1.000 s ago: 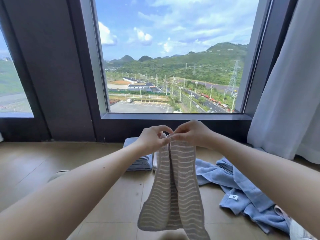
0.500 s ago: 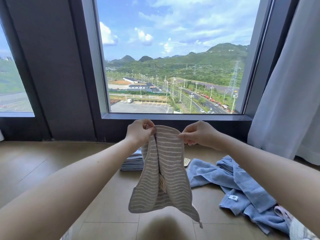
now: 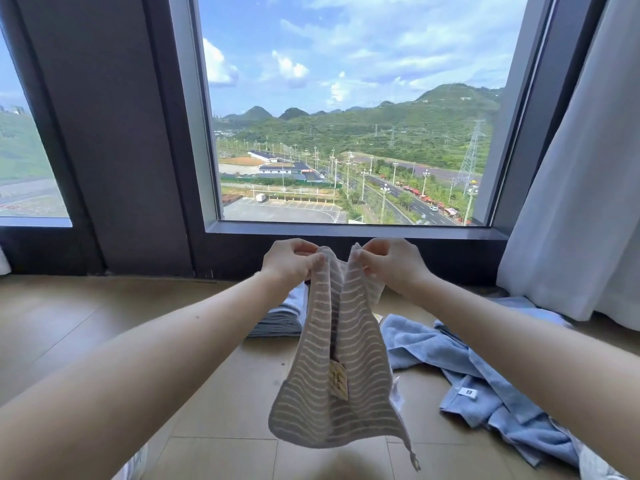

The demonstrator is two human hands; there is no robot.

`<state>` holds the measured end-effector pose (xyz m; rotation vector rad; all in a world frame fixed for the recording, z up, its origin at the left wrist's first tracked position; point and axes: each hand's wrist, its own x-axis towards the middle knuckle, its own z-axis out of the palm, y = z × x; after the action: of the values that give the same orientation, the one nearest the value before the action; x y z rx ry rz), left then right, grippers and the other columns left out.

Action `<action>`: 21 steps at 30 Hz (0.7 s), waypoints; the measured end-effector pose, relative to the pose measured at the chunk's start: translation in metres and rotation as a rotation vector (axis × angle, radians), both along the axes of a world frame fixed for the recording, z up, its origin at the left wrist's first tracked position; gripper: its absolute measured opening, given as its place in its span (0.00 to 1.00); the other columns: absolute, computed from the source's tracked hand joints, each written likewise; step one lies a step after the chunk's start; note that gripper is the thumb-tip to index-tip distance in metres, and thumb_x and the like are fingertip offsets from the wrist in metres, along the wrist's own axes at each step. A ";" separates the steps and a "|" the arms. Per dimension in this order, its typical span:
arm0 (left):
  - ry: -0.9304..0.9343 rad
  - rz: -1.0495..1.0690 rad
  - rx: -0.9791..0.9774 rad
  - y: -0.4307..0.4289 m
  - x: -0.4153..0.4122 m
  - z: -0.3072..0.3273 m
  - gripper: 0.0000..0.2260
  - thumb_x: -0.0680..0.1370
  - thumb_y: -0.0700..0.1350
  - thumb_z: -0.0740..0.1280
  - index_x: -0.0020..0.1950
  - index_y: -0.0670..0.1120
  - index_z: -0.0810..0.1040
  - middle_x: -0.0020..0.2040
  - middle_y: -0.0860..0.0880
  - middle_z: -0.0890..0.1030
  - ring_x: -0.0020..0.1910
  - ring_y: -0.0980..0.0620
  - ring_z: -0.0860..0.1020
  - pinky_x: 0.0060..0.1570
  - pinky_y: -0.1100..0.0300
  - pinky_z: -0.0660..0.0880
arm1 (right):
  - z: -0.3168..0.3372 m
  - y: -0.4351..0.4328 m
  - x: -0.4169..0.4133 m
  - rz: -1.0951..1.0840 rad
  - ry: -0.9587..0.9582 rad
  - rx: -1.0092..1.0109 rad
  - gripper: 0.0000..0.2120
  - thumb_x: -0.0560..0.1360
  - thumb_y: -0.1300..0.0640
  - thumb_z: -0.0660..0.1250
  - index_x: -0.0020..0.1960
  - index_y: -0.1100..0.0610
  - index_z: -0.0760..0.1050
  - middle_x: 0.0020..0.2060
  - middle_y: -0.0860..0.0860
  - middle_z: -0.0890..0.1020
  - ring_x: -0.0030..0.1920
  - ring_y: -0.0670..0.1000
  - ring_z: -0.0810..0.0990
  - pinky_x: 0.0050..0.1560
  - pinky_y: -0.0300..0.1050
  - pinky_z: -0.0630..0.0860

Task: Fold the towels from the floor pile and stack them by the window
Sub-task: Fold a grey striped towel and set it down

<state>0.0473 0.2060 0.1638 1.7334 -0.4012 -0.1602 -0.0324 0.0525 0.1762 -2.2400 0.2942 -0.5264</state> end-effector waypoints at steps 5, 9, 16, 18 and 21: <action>-0.009 -0.056 -0.032 -0.006 -0.007 -0.001 0.02 0.73 0.39 0.71 0.44 0.44 0.79 0.48 0.43 0.81 0.49 0.46 0.81 0.51 0.56 0.78 | -0.005 0.017 0.002 0.121 -0.012 -0.102 0.09 0.74 0.51 0.69 0.45 0.56 0.82 0.45 0.50 0.83 0.47 0.49 0.80 0.53 0.46 0.77; -0.002 -0.053 -0.056 -0.008 -0.009 0.000 0.02 0.73 0.40 0.71 0.43 0.46 0.80 0.48 0.44 0.82 0.49 0.47 0.81 0.51 0.55 0.79 | -0.006 0.020 0.004 0.173 -0.004 -0.051 0.11 0.77 0.53 0.63 0.49 0.58 0.81 0.51 0.50 0.78 0.50 0.48 0.76 0.52 0.41 0.72; -0.022 -0.080 -0.062 -0.006 -0.008 -0.002 0.01 0.73 0.42 0.71 0.43 0.47 0.81 0.47 0.45 0.83 0.51 0.46 0.81 0.54 0.53 0.78 | -0.007 0.015 0.005 0.195 0.048 0.050 0.12 0.78 0.61 0.54 0.47 0.57 0.76 0.41 0.50 0.78 0.44 0.49 0.75 0.44 0.39 0.71; -0.041 -0.086 -0.064 -0.006 -0.008 -0.001 0.03 0.72 0.47 0.73 0.43 0.49 0.81 0.47 0.47 0.83 0.50 0.47 0.81 0.54 0.53 0.78 | -0.004 0.014 0.005 0.217 0.082 0.119 0.15 0.79 0.58 0.53 0.49 0.60 0.78 0.49 0.55 0.80 0.52 0.55 0.77 0.56 0.48 0.73; -0.153 -0.096 0.054 -0.003 -0.006 0.000 0.09 0.68 0.47 0.76 0.44 0.51 0.80 0.47 0.50 0.83 0.49 0.52 0.81 0.53 0.57 0.77 | 0.000 0.012 0.005 0.259 0.165 0.201 0.22 0.80 0.51 0.50 0.49 0.59 0.80 0.54 0.60 0.81 0.57 0.59 0.77 0.60 0.55 0.72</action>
<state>0.0410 0.2027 0.1641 1.7859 -0.5980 -0.1081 -0.0270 0.0641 0.1761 -2.0873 0.1308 -0.1663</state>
